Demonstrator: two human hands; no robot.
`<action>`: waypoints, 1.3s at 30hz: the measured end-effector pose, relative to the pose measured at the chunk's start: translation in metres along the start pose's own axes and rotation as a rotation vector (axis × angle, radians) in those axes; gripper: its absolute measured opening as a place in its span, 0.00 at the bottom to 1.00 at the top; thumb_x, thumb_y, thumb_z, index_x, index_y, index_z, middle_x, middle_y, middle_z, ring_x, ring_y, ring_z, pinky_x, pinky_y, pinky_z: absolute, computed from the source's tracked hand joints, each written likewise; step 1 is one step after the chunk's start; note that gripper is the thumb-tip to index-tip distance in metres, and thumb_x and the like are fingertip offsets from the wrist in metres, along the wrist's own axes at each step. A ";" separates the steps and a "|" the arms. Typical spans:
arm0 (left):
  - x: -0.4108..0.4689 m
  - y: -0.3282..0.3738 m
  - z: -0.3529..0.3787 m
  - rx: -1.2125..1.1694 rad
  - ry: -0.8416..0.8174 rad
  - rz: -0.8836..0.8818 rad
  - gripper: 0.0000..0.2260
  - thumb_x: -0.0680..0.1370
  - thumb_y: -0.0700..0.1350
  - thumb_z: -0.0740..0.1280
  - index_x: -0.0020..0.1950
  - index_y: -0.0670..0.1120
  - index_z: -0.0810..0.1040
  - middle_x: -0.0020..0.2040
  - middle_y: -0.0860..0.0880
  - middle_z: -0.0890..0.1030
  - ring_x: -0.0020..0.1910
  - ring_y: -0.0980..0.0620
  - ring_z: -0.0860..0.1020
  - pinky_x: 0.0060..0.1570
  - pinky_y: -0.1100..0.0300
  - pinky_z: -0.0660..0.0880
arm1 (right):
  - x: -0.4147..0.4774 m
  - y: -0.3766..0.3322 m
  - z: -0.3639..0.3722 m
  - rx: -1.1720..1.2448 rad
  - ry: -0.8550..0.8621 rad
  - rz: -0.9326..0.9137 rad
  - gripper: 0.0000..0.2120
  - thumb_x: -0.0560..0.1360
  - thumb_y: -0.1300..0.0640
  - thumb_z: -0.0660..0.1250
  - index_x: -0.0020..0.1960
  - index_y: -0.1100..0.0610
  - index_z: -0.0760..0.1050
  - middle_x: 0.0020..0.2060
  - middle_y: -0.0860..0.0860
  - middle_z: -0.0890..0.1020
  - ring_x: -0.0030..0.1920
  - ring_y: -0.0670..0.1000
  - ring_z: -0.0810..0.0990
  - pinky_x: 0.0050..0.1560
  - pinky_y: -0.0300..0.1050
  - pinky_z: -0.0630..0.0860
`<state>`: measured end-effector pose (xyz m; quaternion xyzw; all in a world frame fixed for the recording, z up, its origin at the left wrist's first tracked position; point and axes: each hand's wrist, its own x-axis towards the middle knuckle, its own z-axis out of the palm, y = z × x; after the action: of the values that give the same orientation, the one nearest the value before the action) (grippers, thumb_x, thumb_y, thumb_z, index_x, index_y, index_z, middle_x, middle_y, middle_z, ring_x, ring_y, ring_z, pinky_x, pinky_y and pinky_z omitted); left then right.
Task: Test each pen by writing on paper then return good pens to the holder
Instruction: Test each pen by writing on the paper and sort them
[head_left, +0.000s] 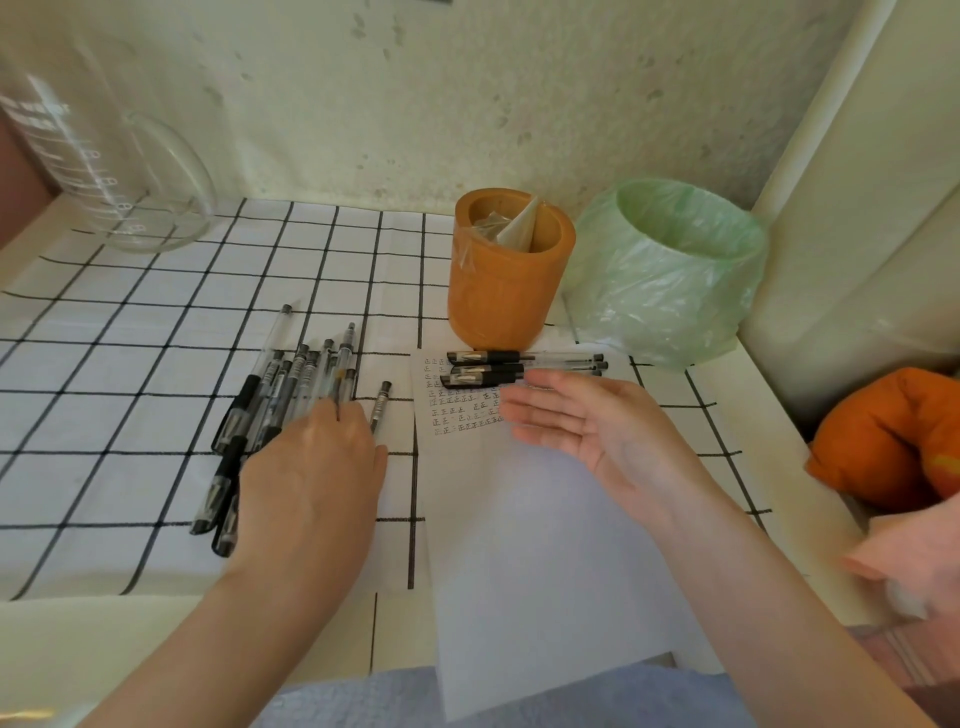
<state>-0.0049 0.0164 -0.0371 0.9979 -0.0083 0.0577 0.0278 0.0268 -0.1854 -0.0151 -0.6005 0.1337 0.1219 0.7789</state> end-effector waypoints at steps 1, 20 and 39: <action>0.000 0.000 0.000 -0.009 -0.004 -0.015 0.08 0.75 0.48 0.66 0.44 0.43 0.76 0.38 0.47 0.78 0.33 0.49 0.77 0.25 0.62 0.62 | 0.000 0.000 0.000 -0.024 -0.010 -0.002 0.12 0.79 0.62 0.61 0.57 0.68 0.75 0.47 0.62 0.84 0.46 0.57 0.85 0.45 0.46 0.83; -0.003 0.033 -0.020 -1.227 -0.308 0.029 0.07 0.74 0.52 0.65 0.46 0.50 0.76 0.39 0.52 0.80 0.32 0.55 0.80 0.34 0.65 0.77 | -0.012 0.000 0.016 -0.226 -0.062 -0.233 0.15 0.76 0.48 0.64 0.43 0.58 0.82 0.26 0.48 0.68 0.25 0.46 0.65 0.26 0.38 0.62; -0.009 0.035 -0.018 -1.035 -0.143 0.239 0.11 0.74 0.59 0.56 0.50 0.61 0.76 0.31 0.49 0.76 0.28 0.54 0.69 0.29 0.63 0.65 | -0.017 -0.003 0.011 -0.274 -0.236 -0.266 0.09 0.75 0.57 0.66 0.39 0.61 0.77 0.24 0.51 0.76 0.22 0.48 0.70 0.23 0.38 0.66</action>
<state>-0.0169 -0.0169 -0.0181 0.8474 -0.1510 -0.0193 0.5087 0.0125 -0.1758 -0.0039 -0.6947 -0.0565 0.1048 0.7093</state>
